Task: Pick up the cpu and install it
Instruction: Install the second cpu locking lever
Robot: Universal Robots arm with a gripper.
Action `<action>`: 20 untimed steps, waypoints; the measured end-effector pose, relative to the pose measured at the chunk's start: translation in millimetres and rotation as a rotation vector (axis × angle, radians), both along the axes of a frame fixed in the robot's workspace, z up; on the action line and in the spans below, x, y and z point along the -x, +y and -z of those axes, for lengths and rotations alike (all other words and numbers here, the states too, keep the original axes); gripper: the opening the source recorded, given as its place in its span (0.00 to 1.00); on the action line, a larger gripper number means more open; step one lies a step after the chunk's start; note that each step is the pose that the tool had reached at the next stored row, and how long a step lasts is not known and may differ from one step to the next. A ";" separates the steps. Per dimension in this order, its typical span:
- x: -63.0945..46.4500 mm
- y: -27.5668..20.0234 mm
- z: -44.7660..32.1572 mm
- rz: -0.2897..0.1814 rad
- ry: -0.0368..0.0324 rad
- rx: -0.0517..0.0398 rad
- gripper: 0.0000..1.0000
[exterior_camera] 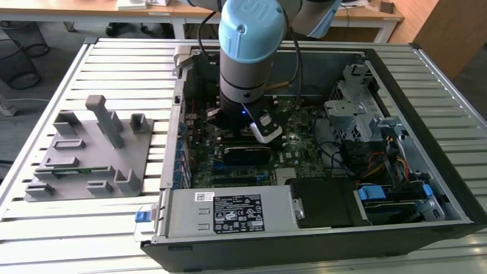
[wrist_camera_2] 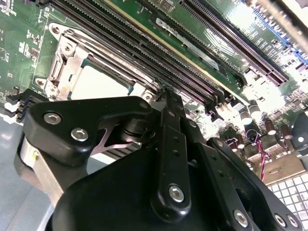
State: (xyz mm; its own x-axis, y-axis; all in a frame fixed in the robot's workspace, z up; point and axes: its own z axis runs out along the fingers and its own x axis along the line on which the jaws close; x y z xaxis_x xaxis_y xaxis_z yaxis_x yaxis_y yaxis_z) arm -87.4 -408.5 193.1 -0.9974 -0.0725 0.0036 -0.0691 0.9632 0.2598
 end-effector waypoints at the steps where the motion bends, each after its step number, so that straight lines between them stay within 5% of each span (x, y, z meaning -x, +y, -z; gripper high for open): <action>1: 0.1 0.0 0.1 0.000 0.0000 -0.0001 0.11; 20: 0.5 -0.2 -0.2 0.000 -0.0004 0.0180 0.11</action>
